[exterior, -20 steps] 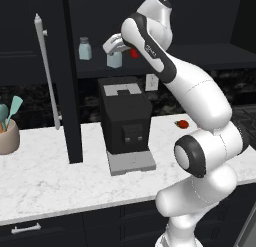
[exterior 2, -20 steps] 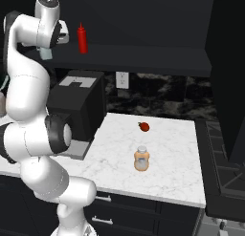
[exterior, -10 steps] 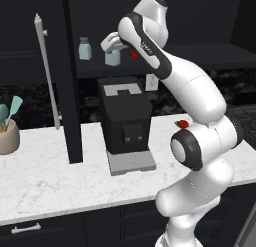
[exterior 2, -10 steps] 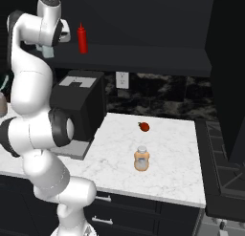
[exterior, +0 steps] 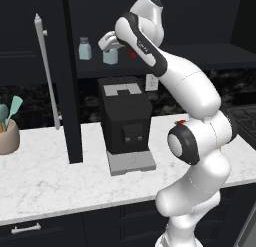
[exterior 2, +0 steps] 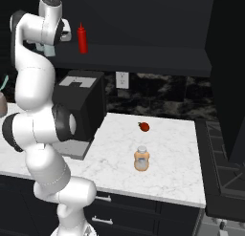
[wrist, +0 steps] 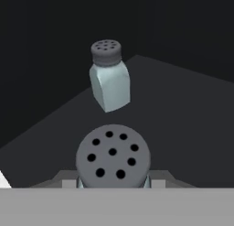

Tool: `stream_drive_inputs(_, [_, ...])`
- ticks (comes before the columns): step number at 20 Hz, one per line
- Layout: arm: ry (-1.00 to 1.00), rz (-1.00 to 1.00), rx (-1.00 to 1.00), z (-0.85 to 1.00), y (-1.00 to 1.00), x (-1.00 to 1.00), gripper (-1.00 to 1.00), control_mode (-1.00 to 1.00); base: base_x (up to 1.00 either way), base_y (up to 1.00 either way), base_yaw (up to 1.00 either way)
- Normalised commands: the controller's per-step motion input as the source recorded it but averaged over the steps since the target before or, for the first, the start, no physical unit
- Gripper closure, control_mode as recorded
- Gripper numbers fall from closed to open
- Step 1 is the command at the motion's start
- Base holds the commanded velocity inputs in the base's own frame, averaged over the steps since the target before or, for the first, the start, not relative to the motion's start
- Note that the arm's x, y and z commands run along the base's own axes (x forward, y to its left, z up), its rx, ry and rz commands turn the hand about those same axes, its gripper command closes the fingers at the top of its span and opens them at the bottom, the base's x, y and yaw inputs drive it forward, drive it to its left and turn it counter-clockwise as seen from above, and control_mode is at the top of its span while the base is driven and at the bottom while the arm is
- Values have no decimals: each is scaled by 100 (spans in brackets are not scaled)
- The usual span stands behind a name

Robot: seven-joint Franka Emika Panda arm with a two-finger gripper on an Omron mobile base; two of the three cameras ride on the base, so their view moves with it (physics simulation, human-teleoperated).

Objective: Put the shaker and condiment bottle from the counter next to their counterparts in the cabinet.

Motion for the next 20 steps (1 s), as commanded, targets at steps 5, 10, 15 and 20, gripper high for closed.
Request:
stream_drive_inputs(5, [0, -1, 0, 0, 7, 22, 100, -100, 0, 0, 0])
stream_drive_inputs(10, [0, -1, 0, 0, 7, 23, 100, -100, 0, 0, 0])
stream_drive_inputs(15, [0, -1, 0, 0, 6, 20, 100, -100, 0, 0, 0])
stream_drive_inputs(20, [0, -1, 0, 0, 7, 19, 100, -100, 0, 0, 0])
